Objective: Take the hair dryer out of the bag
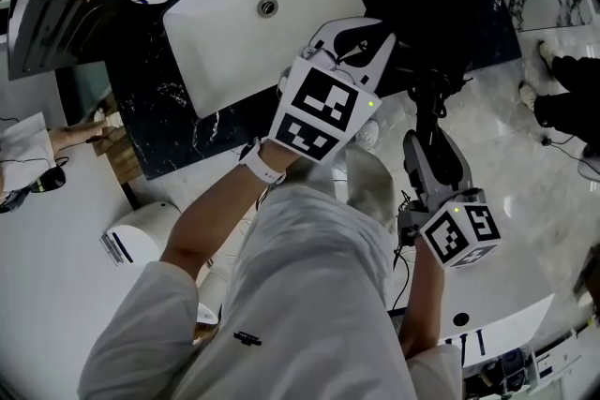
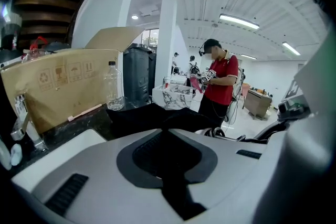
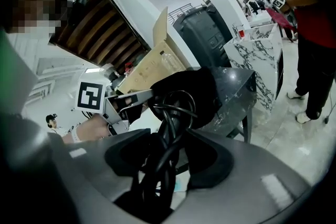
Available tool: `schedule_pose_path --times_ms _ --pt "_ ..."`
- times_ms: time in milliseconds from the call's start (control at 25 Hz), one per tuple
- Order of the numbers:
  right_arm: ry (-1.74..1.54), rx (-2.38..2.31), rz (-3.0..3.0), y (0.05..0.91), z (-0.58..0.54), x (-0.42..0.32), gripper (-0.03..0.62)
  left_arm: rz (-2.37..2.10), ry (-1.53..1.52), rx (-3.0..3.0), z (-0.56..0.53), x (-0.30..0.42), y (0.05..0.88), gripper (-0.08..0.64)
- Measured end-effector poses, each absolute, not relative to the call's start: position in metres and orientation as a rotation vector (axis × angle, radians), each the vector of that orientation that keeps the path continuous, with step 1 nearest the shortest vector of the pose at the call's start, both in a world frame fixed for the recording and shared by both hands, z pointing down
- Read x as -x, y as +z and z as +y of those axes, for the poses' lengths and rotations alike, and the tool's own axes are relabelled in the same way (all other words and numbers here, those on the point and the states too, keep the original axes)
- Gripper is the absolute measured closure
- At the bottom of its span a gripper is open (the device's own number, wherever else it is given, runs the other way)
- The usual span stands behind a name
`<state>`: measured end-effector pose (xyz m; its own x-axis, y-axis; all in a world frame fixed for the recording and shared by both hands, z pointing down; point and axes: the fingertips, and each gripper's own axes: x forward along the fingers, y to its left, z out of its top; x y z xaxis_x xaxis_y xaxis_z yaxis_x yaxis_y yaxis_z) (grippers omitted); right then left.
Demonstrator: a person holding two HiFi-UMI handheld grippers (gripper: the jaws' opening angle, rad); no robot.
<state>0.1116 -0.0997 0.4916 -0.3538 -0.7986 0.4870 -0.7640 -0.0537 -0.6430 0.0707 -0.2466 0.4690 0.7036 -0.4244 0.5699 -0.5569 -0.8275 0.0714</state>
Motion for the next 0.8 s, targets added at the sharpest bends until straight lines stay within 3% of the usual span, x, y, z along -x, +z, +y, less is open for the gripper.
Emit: schedule_pose_path --times_ms 800 --pt "-1.416 1.681 2.144 0.458 -0.052 -0.097 0.374 -0.855 0.74 -2.625 -0.209 -0.038 0.43 0.499"
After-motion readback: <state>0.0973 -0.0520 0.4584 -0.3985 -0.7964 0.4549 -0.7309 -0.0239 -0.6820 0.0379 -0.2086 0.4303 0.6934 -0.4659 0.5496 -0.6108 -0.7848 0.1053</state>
